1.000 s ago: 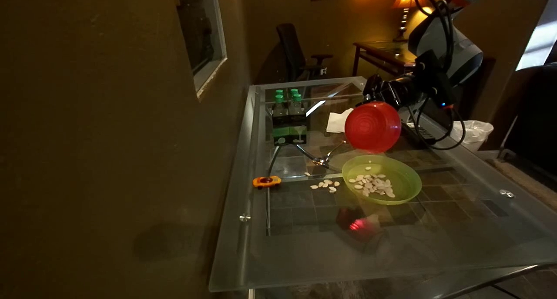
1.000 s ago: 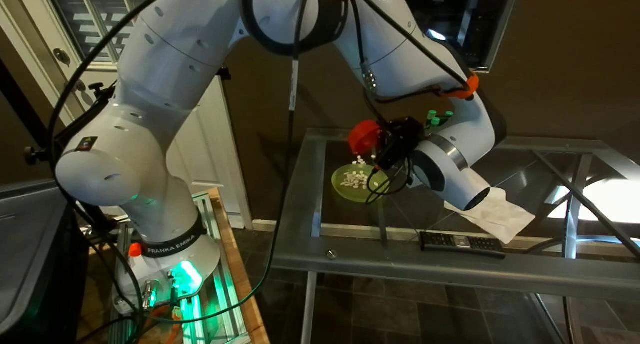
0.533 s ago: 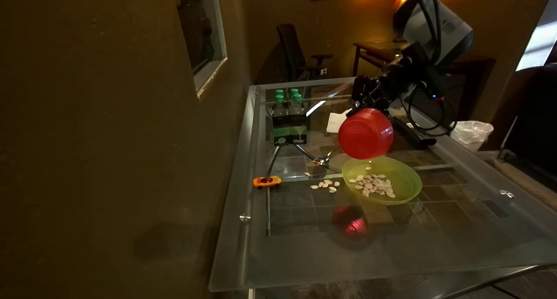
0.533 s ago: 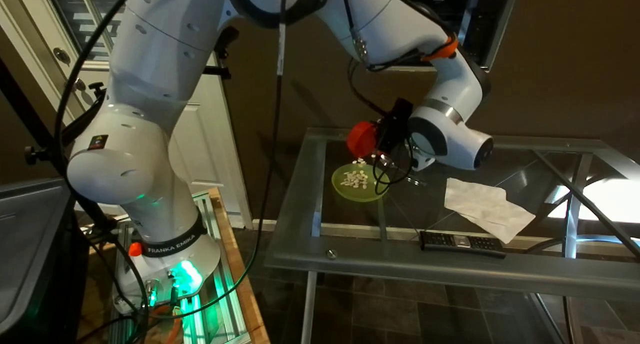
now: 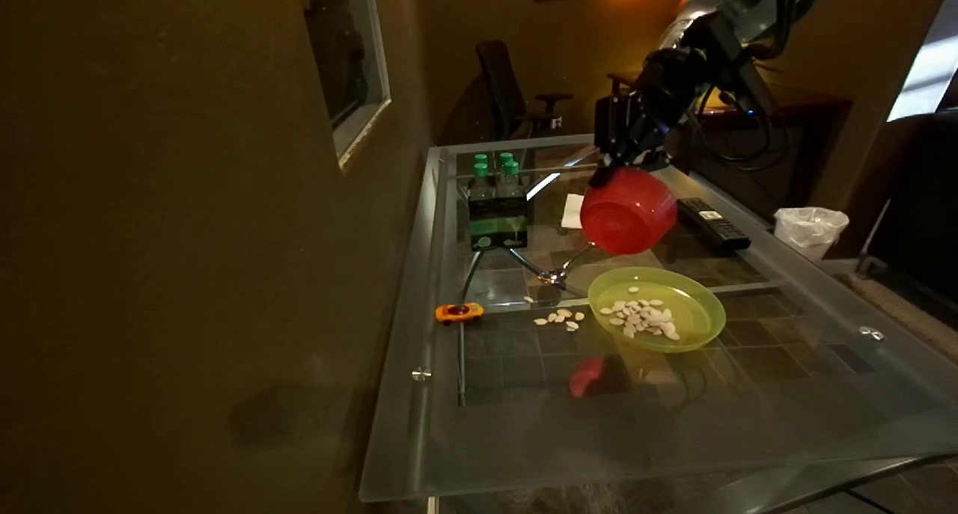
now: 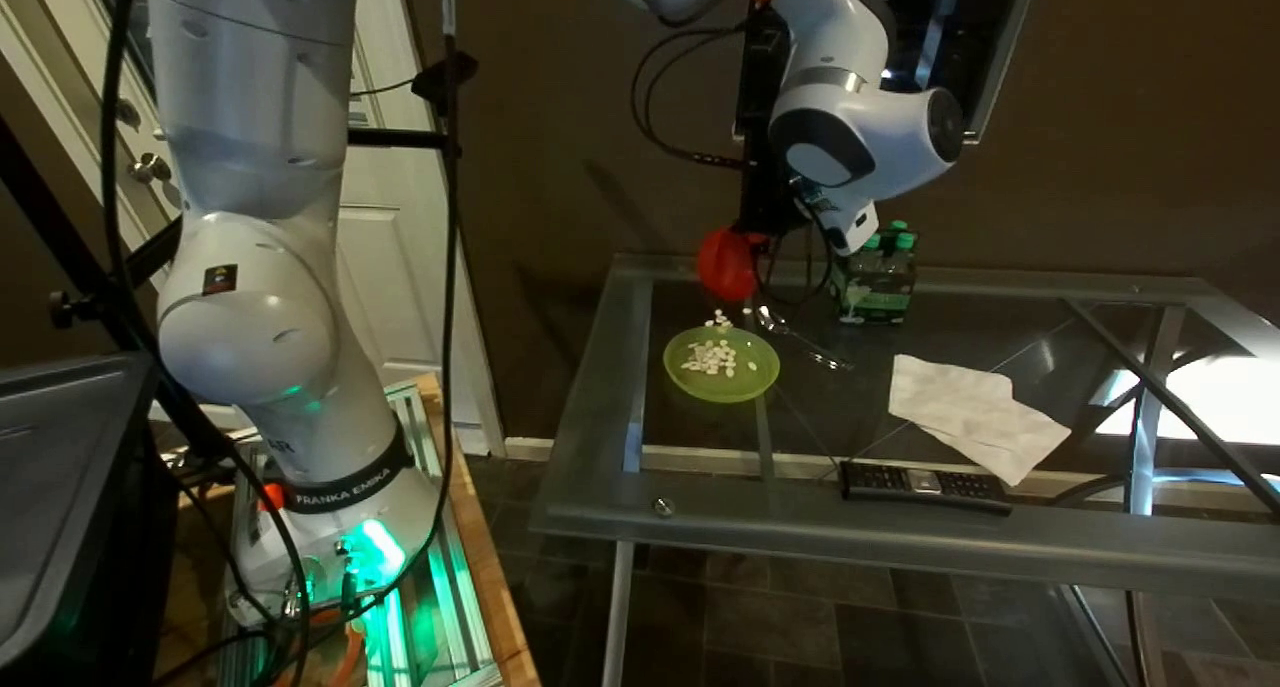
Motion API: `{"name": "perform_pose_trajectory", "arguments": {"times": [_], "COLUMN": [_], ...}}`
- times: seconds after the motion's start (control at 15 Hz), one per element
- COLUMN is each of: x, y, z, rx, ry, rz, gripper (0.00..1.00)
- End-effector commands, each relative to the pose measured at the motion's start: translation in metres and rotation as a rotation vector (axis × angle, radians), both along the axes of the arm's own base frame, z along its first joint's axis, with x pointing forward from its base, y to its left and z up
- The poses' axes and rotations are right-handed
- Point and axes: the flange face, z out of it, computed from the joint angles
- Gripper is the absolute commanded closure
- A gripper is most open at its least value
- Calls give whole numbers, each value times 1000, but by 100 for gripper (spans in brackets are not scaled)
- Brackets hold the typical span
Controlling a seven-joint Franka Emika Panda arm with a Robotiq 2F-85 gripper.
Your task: Pick up the red bowl from the counter and pour it's contents on the yellow bowl
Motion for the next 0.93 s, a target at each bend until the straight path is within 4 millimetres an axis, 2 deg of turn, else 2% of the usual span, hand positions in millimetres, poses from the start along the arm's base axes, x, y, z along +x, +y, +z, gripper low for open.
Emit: {"name": "perform_pose_trajectory", "arguments": {"times": [0.0, 0.27, 0.6, 0.87], "x": [-14, -16, -19, -14], "y": [18, 32, 34, 21], "z": [-5, -25, -19, -12], "rx": [-183, -378, -611, -781], "ry": [-78, -152, -259, -353], "rz": [47, 108, 236, 374], "gripper": [99, 99, 99, 99]}}
